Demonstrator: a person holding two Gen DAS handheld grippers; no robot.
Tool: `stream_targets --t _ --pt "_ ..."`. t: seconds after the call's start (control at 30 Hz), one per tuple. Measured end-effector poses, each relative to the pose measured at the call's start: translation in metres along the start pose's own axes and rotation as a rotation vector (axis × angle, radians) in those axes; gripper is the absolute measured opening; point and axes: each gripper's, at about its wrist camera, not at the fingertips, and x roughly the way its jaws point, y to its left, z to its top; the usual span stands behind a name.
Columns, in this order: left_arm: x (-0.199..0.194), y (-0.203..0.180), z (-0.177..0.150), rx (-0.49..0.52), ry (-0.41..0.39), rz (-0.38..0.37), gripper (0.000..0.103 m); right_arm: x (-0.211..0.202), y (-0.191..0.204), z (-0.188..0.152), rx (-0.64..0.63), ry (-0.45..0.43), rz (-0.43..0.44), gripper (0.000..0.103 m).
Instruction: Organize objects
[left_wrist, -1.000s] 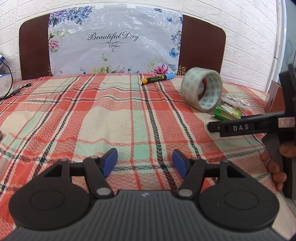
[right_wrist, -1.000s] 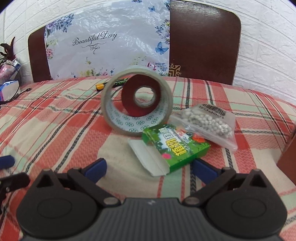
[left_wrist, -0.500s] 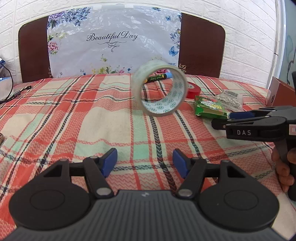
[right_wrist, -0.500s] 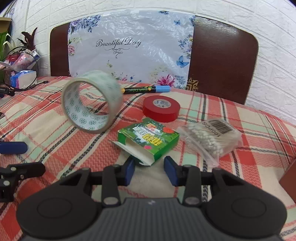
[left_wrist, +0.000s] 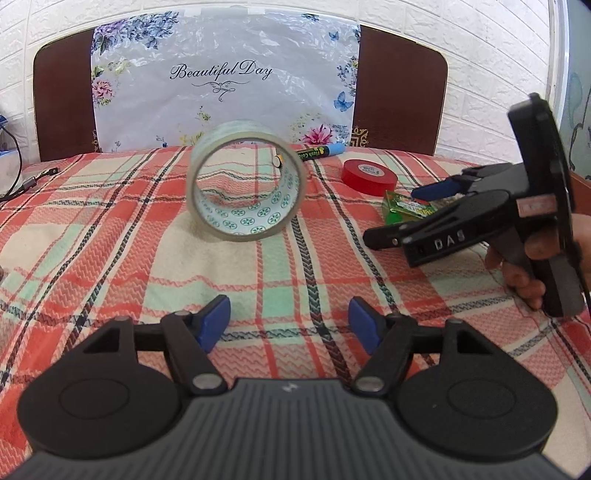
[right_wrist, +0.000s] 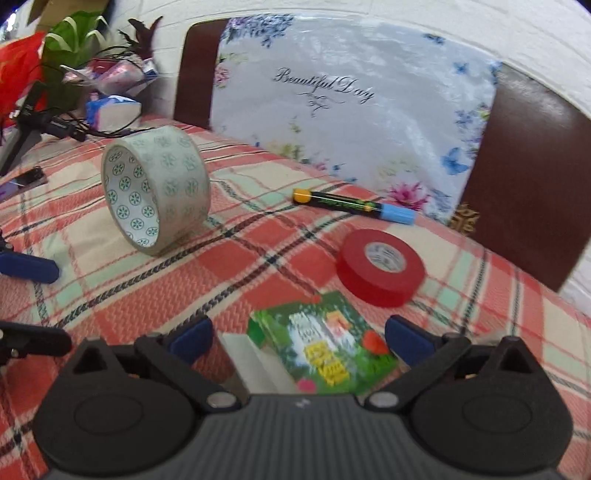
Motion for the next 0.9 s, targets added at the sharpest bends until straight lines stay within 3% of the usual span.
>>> stream_targets --t 0.07,0.13,0.2,0.3,0.4,0.53,0.57,0.63,0.67,0.8,0.9 --pt "0.001 0.000 0.000 0.001 0.002 -0.003 0.074 0.004 -0.011 -0.002 0.075 0.031 0.065 0.102" --pt "0.001 -0.001 0.000 0.005 0.003 -0.002 0.074 -0.002 -0.017 -0.008 0.125 0.021 0.072 0.083" --pt "0.001 -0.002 0.000 0.010 0.004 0.001 0.074 -0.014 -0.017 -0.015 0.162 0.007 0.064 0.082" --pt "0.001 -0.003 0.001 0.021 0.014 0.011 0.074 -0.041 -0.002 -0.034 0.175 0.012 0.024 0.081" --pt "-0.002 -0.009 0.007 -0.007 0.054 0.020 0.073 -0.072 0.017 -0.053 0.239 0.055 -0.091 0.083" --pt "-0.014 -0.030 0.014 -0.082 0.141 -0.176 0.073 -0.123 0.043 -0.088 0.296 0.061 -0.172 0.086" --pt "-0.015 -0.038 0.016 -0.093 0.174 -0.233 0.072 -0.133 0.050 -0.096 0.295 0.055 -0.177 0.087" --pt "-0.017 -0.056 0.019 -0.108 0.249 -0.331 0.070 -0.150 0.058 -0.110 0.317 0.052 -0.173 0.099" --pt "-0.019 -0.063 0.020 -0.112 0.280 -0.367 0.070 -0.155 0.058 -0.115 0.337 0.055 -0.149 0.100" --pt "-0.029 -0.077 0.020 -0.154 0.370 -0.440 0.070 -0.168 0.051 -0.122 0.326 0.034 -0.116 0.103" --pt "-0.037 -0.084 0.022 -0.163 0.383 -0.448 0.070 -0.171 0.045 -0.123 0.297 0.030 -0.132 0.103"
